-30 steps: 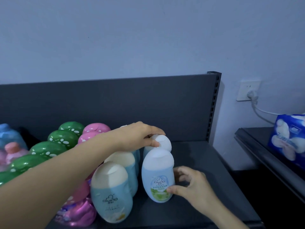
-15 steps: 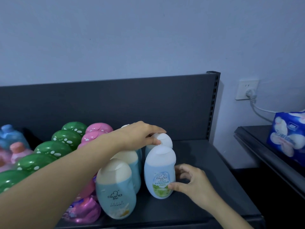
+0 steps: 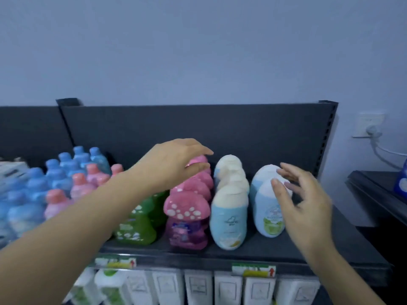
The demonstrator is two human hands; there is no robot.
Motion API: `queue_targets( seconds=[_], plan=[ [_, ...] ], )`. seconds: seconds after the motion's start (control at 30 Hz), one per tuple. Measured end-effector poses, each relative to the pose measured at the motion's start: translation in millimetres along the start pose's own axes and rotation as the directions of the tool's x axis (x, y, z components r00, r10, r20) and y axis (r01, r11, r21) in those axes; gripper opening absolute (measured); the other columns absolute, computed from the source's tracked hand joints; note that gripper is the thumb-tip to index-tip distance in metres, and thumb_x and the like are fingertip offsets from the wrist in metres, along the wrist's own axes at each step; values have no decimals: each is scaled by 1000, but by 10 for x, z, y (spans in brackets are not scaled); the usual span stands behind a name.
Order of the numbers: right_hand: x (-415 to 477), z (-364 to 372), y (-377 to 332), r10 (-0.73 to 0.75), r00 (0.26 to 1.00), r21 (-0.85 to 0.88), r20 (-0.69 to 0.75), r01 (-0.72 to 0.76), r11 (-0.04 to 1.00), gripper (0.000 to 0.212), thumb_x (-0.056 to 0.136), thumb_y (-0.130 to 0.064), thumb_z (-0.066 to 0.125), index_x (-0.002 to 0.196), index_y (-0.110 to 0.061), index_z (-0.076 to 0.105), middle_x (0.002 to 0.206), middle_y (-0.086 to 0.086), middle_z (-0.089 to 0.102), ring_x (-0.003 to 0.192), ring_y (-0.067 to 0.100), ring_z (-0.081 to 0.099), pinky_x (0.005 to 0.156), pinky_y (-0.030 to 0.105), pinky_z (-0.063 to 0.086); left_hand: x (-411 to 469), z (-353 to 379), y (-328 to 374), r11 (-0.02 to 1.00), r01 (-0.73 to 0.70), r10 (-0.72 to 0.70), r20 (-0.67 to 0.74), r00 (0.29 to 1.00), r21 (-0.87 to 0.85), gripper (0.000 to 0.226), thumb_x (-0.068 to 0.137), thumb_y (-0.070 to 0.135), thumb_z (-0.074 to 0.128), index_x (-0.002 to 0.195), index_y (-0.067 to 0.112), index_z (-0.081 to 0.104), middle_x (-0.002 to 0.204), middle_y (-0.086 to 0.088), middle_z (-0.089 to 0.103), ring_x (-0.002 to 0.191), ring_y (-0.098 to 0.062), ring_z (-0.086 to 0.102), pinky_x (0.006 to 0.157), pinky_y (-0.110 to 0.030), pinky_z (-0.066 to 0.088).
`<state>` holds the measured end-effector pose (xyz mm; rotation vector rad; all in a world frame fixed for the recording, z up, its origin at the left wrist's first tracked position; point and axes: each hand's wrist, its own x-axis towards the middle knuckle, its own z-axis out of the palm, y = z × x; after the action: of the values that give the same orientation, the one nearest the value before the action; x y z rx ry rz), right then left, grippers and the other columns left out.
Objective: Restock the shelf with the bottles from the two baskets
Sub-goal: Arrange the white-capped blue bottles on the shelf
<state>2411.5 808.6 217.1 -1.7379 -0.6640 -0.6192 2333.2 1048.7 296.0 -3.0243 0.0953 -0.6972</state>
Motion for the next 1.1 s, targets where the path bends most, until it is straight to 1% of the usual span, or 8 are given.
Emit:
queue_targets(
  seconds=[0.1,0.27,0.37,0.53,0.7,0.8,0.97,1.1],
  plan=[
    [-317,465,-536,-130,984,29,119,128,991,26,88,-31,62,114,-24,60,108,-25,56,103,10,59,90,25,45,-819,-285,-403,999,51,-51,-120,991,-1,44,88,54,37,121,35,58,112,14,61,95,-11,59,70,-34,52],
    [-995,1377,-1282,-301,878,176,372,251,952,29,85,-28,58,111,-15,63,105,-9,59,100,1,50,91,6,35,-2539,-633,-887,937,349,-349,-185,919,-35,45,86,54,38,123,35,56,101,23,53,85,0,55,74,-30,51],
    [-1436,1966,-1649,-333,744,230,579,242,942,35,86,-32,55,116,-16,61,109,-9,57,104,10,54,91,21,41,-3539,-763,-1067,856,513,-504,-120,855,61,37,91,48,48,124,33,57,103,21,53,87,-8,59,70,-27,50],
    [-2050,2840,-2225,-401,483,280,778,304,910,38,90,-34,53,126,-21,56,125,-5,54,118,15,48,94,19,31,-4975,-1027,-1238,656,706,-722,-53,690,266,36,88,42,51,117,26,64,103,9,64,93,-16,64,69,-29,53],
    [-2626,3542,-2717,-488,288,413,824,286,865,34,94,-28,52,127,-23,53,124,-10,50,121,15,44,95,26,36,-6098,-1157,-1262,393,878,-901,-77,427,273,28,91,36,59,118,31,63,113,14,61,101,-13,60,69,-26,47],
    [-2915,3927,-2956,-526,193,471,828,269,840,34,95,-27,51,129,-23,51,121,-14,47,121,9,40,92,17,29,-6593,-1149,-1311,268,928,-954,-67,293,258,28,89,35,60,118,32,63,105,15,57,94,-12,59,66,-24,43],
    [-3263,4677,-3297,-588,69,557,806,246,793,34,95,-27,51,129,-24,51,126,-12,51,120,9,43,95,21,34,-7169,-1092,-1568,110,966,-984,-114,140,233,20,84,28,70,103,27,70,89,11,59,74,-16,63,60,-24,43],
    [-3481,5383,-3612,-630,-45,621,775,235,748,36,95,-28,50,130,-22,50,127,-9,51,119,13,45,96,27,37,-7564,-1018,-1800,-32,976,-990,-143,0,217,31,85,44,53,102,25,71,84,10,59,72,-17,61,64,-30,53]
  ],
)
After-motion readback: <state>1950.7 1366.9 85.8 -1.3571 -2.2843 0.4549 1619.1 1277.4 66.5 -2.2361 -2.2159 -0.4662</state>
